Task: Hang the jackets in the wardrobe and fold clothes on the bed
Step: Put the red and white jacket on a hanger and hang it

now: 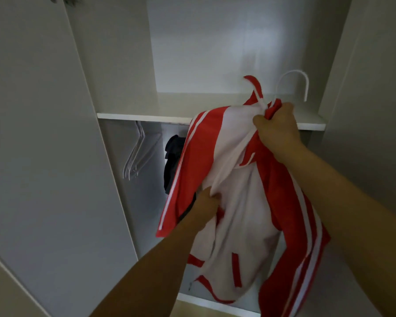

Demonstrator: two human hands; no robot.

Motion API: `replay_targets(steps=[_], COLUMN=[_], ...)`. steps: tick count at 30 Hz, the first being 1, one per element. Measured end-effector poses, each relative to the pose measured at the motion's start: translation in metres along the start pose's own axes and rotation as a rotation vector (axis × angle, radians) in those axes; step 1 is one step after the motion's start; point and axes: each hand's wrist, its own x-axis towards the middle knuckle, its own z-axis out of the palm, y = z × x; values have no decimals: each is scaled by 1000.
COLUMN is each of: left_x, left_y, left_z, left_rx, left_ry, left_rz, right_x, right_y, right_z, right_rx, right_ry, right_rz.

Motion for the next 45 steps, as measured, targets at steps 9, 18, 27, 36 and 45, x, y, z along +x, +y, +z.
replay_targets(steps=[9, 18, 27, 36, 45], left_x=[1, -13, -5, -1, 3], left_y=[12, 7, -55, 1, 91], left_z=[5, 72, 11, -56, -42], left_rx=[182, 103, 557, 664, 1066], left_ry=[-327, -529, -64, 91, -133], left_rz=[143, 200, 52, 475, 801], right_x=[-6, -3, -24, -61, -79], right_y=[4, 2, 37, 95, 110], right_z=[-8, -22, -46, -37, -10], right_rx=[139, 253, 23, -496, -155], right_ry=[45, 56, 206, 144, -371], right_rz=[33, 112, 19, -14, 29])
